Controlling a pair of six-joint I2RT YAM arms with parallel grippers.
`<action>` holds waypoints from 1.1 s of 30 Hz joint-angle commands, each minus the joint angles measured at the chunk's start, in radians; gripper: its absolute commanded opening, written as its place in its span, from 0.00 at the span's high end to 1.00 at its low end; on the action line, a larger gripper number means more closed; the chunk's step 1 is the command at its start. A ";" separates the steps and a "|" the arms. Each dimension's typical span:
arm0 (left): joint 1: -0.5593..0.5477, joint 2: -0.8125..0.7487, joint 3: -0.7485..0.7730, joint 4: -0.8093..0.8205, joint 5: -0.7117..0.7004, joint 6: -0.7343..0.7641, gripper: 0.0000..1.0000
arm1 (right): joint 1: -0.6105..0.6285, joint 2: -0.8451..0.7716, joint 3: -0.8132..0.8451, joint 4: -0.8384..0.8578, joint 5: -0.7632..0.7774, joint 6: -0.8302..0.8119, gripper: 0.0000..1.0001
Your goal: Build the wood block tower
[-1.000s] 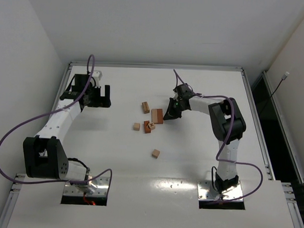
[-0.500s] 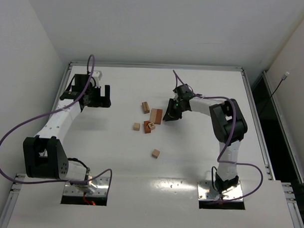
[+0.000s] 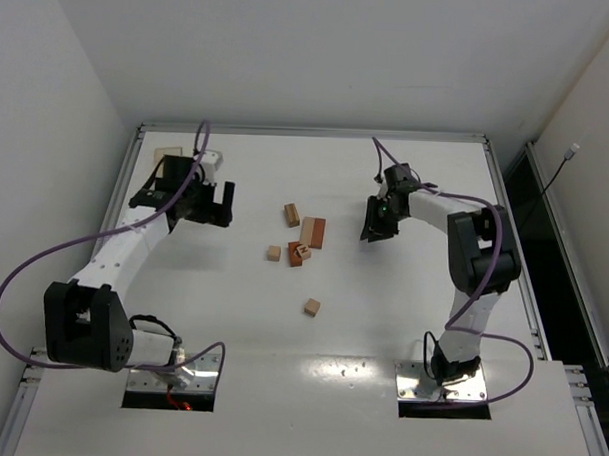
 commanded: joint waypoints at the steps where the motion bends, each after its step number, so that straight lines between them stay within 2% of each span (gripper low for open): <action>1: -0.129 -0.039 0.000 0.008 -0.036 0.056 0.01 | -0.009 -0.092 0.030 0.011 0.068 -0.106 0.79; 2: -0.169 -0.025 0.000 0.008 -0.057 0.056 0.01 | -0.009 -0.092 0.030 0.020 0.068 -0.106 0.79; 4: -0.192 -0.013 0.022 0.017 -0.094 0.056 0.01 | -0.009 -0.074 0.053 0.021 0.068 -0.106 0.86; 5: -0.192 -0.013 0.022 0.017 -0.094 0.056 0.01 | -0.009 -0.074 0.065 0.021 0.068 -0.106 0.86; 6: -0.201 -0.002 0.031 0.017 -0.106 0.056 0.01 | 0.000 -0.045 0.079 0.011 0.068 -0.088 0.93; 8: -0.201 -0.002 0.031 0.017 -0.107 0.056 0.01 | 0.011 -0.008 0.114 -0.001 0.045 -0.064 1.00; 21: -0.201 -0.002 0.031 0.017 -0.146 0.047 0.01 | 0.080 0.207 0.260 -0.001 0.003 0.061 1.00; 33: -0.201 0.007 0.031 0.017 -0.156 0.038 0.01 | 0.129 0.299 0.364 0.008 -0.026 0.098 1.00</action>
